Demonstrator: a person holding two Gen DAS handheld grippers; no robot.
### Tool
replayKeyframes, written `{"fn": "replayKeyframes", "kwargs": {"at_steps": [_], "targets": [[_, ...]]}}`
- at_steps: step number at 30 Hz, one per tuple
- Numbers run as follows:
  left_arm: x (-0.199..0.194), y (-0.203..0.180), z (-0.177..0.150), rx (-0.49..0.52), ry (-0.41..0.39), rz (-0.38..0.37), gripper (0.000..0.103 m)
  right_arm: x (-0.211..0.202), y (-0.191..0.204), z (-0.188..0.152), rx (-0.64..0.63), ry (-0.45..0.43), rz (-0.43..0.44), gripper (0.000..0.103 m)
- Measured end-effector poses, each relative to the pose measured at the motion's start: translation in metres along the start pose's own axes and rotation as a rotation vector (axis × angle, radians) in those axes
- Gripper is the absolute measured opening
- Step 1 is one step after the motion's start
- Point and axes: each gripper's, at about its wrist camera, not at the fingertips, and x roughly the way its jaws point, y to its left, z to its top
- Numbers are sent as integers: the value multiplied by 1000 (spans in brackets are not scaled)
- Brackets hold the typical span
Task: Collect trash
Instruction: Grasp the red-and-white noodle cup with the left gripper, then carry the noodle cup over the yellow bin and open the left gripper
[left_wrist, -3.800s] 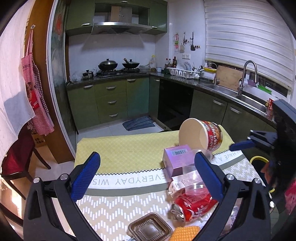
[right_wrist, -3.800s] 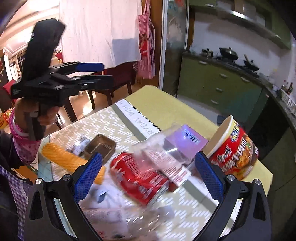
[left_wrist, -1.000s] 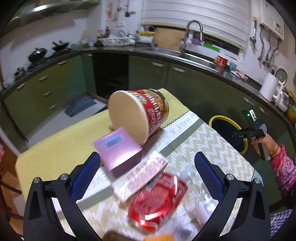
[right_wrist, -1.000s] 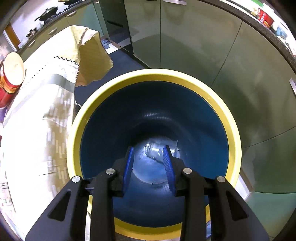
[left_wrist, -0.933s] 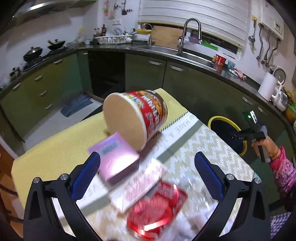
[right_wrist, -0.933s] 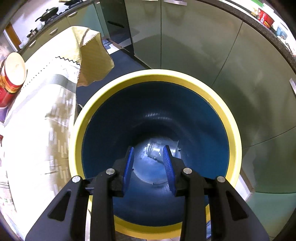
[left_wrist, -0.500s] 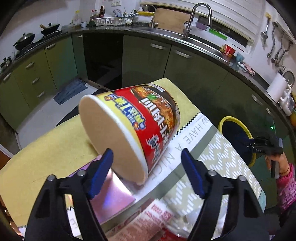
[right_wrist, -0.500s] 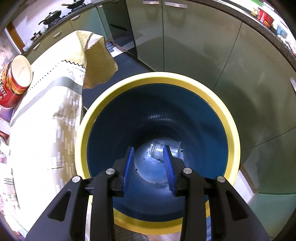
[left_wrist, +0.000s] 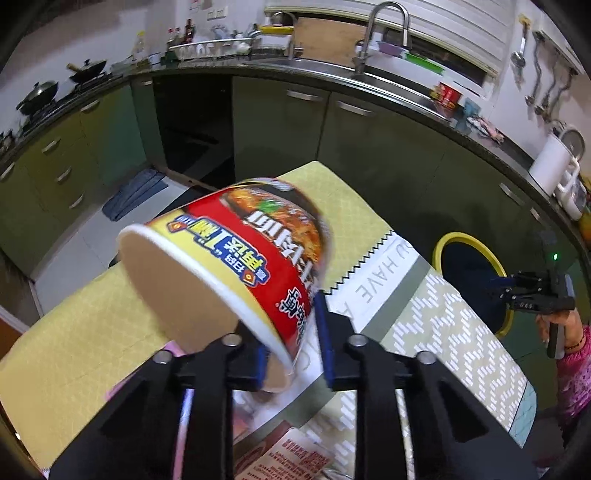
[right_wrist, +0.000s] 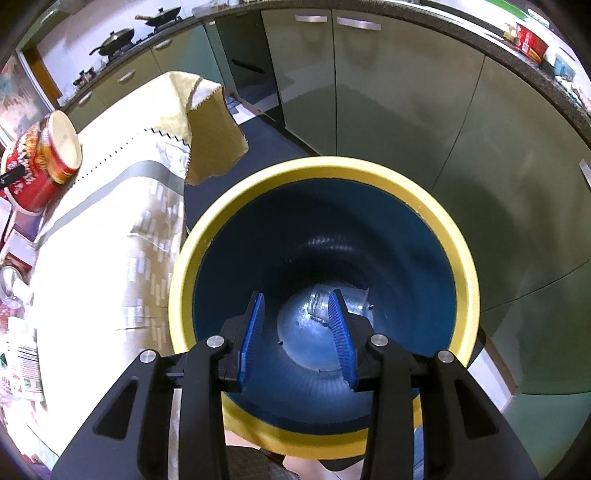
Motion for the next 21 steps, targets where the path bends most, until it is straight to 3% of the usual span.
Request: {"fn": "replayKeyframes", "kwargs": {"at_steps": [5, 12, 16, 21], "targets": [[3, -22, 3, 85, -7, 29, 3, -23, -5, -8, 16, -43, 16, 37], [-3, -54, 12, 181, -8, 66, 3, -60, -15, -27, 38, -113, 20, 37], [-15, -94, 15, 283, -9, 69, 3, -86, -30, -40, 63, -165, 15, 37], [-31, -169, 19, 428, -20, 7, 3, -112, -56, -57, 100, -207, 4, 37]]}}
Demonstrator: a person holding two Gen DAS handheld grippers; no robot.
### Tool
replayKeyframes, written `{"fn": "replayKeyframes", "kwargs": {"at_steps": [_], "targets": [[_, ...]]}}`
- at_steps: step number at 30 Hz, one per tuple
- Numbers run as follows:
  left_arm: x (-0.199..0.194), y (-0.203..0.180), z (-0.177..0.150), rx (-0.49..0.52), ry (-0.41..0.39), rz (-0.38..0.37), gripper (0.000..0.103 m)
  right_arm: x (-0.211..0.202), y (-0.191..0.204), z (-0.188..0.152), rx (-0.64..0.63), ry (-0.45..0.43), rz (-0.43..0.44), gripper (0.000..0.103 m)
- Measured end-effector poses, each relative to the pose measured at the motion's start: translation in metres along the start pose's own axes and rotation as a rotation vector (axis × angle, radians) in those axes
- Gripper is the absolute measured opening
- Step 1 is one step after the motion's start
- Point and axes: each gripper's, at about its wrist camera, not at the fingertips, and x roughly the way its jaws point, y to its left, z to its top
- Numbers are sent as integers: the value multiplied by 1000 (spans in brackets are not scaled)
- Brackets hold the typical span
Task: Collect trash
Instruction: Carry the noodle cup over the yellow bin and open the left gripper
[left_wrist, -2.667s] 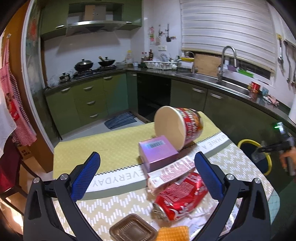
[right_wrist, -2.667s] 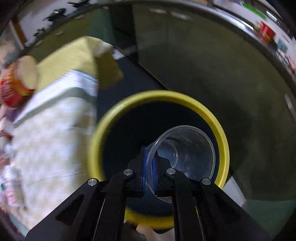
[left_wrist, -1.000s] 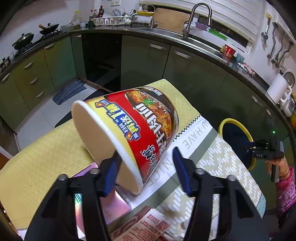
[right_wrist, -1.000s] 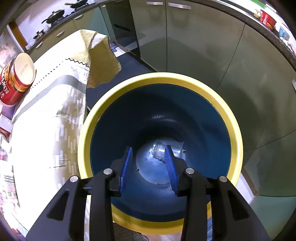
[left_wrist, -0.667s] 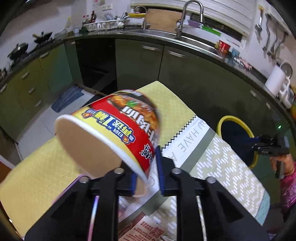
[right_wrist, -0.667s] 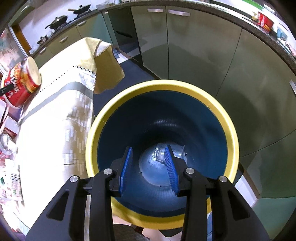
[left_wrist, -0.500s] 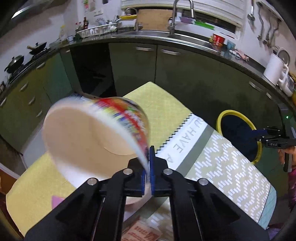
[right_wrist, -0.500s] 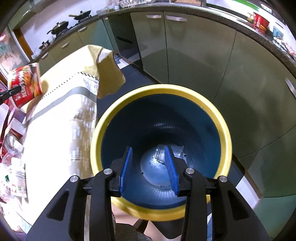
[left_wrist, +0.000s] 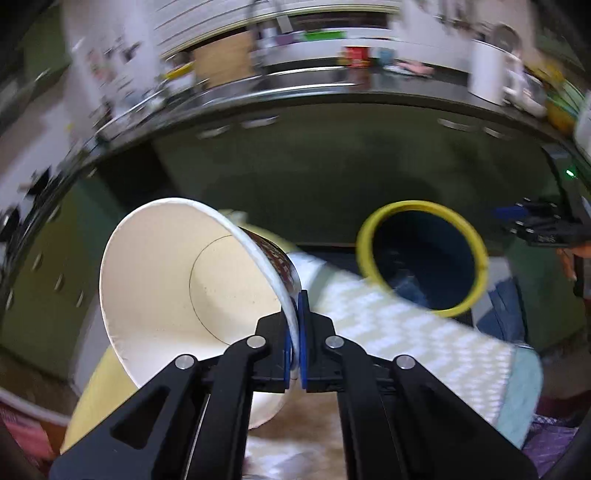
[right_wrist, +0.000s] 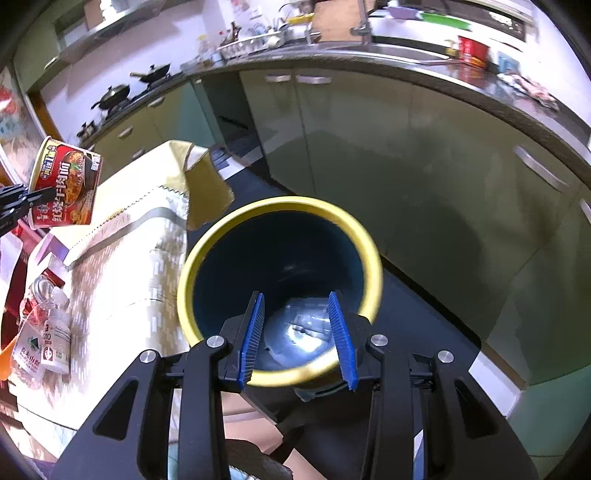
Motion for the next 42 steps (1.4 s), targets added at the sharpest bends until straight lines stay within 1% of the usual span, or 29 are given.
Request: {"fn": "replayKeyframes", "kwargs": {"at_steps": [4, 8, 12, 17, 20, 22, 24, 26, 27, 30, 32, 33, 38, 40, 42], "targets": [[1, -54, 27, 91, -12, -74, 3, -22, -24, -11, 29, -24, -8, 37], [18, -106, 53, 173, 2, -147, 3, -33, -46, -21, 54, -32, -12, 37], [47, -147, 69, 238, 50, -174, 3, -37, -63, -30, 73, -26, -17, 37], [87, -177, 72, 282, 134, -179, 3, -36, -76, -38, 93, -21, -15, 37], [112, -183, 72, 278, 170, -163, 4, -32, -76, -41, 101, -15, -11, 37], [127, -185, 76, 268, 188, -149, 6, -31, -78, -43, 104, -11, -10, 37], [133, -182, 77, 249, 195, -140, 14, -31, -76, -43, 105, -9, -8, 37], [130, -178, 77, 226, 196, -147, 21, -30, -76, -43, 109, -8, -7, 37], [126, -172, 78, 218, 191, -151, 21, -30, -76, -42, 108, -6, -8, 37], [102, -160, 75, 204, 155, -143, 23, -29, -71, -40, 104, -3, -7, 37], [83, -148, 74, 169, 133, -148, 30, -27, -67, -38, 96, 2, -6, 37], [77, -144, 73, 155, 126, -146, 31, -26, -64, -37, 91, 2, -5, 37], [31, -121, 58, 84, 76, -146, 31, -32, -47, -32, 61, -14, 7, 37], [10, -108, 45, 54, 59, -145, 33, -35, -39, -28, 45, -22, 15, 44], [-11, -93, 30, -1, 42, -135, 43, -37, -28, -25, 26, -26, 26, 46]]}}
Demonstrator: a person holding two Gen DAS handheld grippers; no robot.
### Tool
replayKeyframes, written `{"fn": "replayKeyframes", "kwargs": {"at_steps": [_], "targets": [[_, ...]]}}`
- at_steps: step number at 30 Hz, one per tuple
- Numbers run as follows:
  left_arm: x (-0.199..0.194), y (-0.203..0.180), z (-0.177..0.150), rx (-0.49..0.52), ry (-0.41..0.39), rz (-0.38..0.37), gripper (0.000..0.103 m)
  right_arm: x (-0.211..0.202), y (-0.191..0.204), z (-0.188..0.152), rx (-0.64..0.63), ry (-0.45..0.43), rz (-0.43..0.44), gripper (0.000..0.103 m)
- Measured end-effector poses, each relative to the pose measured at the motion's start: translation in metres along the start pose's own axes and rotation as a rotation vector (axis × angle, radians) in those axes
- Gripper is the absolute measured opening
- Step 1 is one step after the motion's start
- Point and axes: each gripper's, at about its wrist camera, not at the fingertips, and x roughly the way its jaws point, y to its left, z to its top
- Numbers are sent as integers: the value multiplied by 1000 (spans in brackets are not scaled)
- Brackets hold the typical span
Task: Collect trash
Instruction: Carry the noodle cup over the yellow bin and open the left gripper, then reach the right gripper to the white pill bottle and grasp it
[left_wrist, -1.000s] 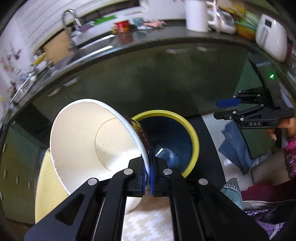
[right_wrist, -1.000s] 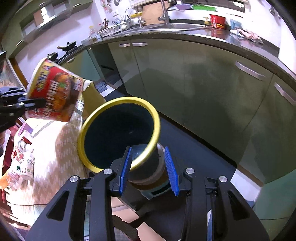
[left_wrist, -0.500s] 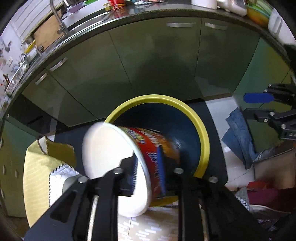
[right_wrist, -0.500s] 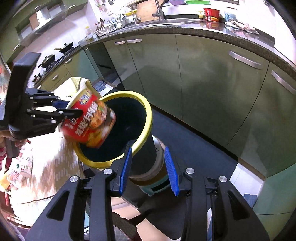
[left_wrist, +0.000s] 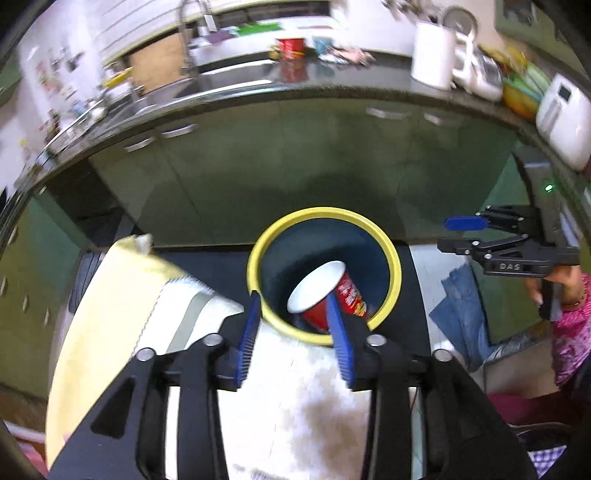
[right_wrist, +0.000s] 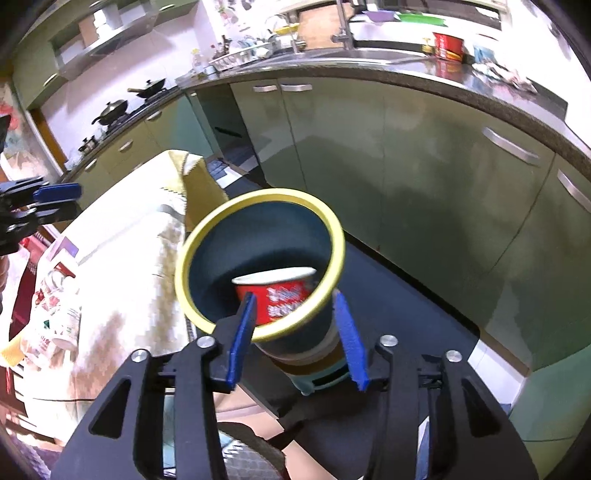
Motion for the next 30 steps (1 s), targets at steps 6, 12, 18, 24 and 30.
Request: {"fn": "replayKeyframes", "kwargs": {"at_steps": [6, 12, 18, 24, 30], "targets": [[-53, 44, -51, -171, -53, 62, 54, 10, 59, 4, -101, 40, 91, 52], [-100, 81, -118, -351, -118, 151, 58, 21, 153, 0, -256, 95, 227, 53], [-136, 94, -183, -471, -161, 254, 68, 26, 249, -15, -387, 146, 378, 61], [-155, 95, -224, -512, -179, 307, 76, 42, 299, -38, -437, 178, 391, 61], [-165, 88, -244, -505, -206, 329, 79, 62, 316, -54, -432, 202, 345, 61]]}}
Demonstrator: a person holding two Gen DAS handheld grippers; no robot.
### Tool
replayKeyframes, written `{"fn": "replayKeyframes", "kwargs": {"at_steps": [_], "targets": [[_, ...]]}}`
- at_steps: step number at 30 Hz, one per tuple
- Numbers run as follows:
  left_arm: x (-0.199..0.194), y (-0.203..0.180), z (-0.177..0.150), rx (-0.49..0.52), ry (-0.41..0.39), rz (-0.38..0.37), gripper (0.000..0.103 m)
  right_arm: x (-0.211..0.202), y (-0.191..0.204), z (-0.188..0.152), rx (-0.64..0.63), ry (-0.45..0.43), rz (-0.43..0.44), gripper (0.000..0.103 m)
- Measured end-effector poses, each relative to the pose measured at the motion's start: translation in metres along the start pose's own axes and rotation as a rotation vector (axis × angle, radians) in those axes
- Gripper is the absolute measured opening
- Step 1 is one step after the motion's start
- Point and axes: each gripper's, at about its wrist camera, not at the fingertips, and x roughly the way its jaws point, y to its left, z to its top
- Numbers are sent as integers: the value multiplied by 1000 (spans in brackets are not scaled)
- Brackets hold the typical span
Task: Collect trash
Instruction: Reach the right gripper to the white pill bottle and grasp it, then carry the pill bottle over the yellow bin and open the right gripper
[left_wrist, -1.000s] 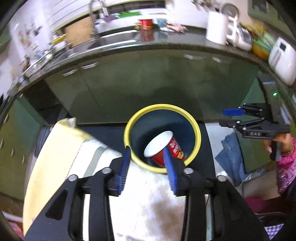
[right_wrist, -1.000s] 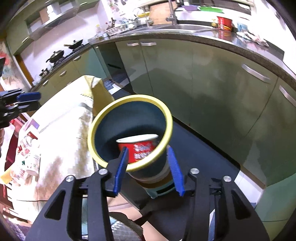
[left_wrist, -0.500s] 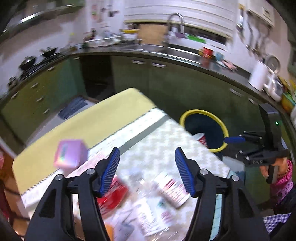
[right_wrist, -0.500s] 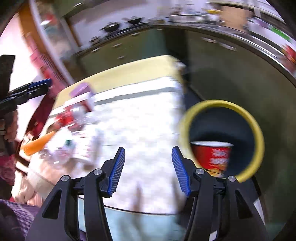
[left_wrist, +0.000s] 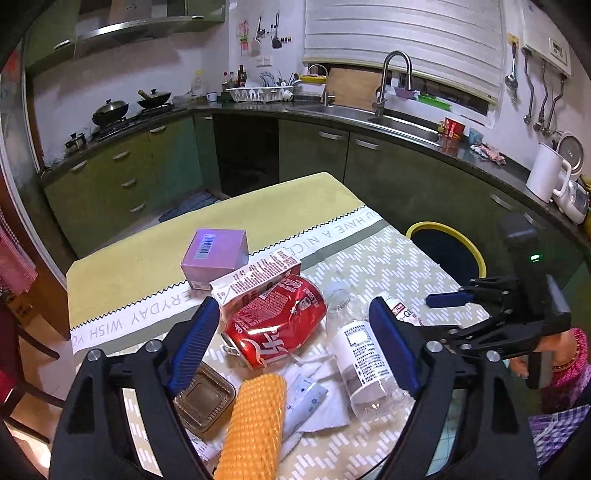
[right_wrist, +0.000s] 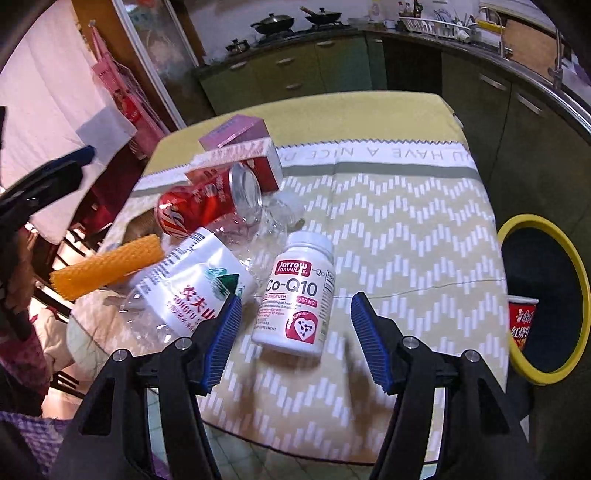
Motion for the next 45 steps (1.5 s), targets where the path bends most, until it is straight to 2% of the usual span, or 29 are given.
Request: {"fn": "replayKeyframes", "kwargs": {"at_steps": [11, 17, 18, 25, 30, 34, 37, 38, 42, 45], "targets": [[1, -3, -3, -4, -13, -31, 81, 31, 4, 4, 4, 21, -59, 61], [2, -1, -3, -13, -11, -25, 81, 43, 2, 3, -1, 45, -66, 51], [2, -1, -3, -15, -11, -24, 82, 44, 2, 2, -3, 48, -68, 47], [3, 2, -6, -29, -9, -15, 83, 40, -1, -2, -5, 39, -65, 47], [2, 3, -8, -27, -9, -12, 83, 23, -13, -9, 25, 21, -57, 47], [3, 3, -8, -29, -8, -13, 84, -8, -40, -6, 87, -46, -79, 47], [3, 2, -8, -26, -6, -15, 85, -29, -74, -2, 153, -96, -155, 47], [3, 1, -8, -23, -5, -15, 85, -35, -96, -1, 193, -106, -197, 47], [3, -4, -7, -13, 2, -19, 86, -30, -170, 3, 327, -64, -294, 47], [5, -9, -5, -3, 10, -20, 86, -17, -211, 6, 393, -23, -332, 47]]}}
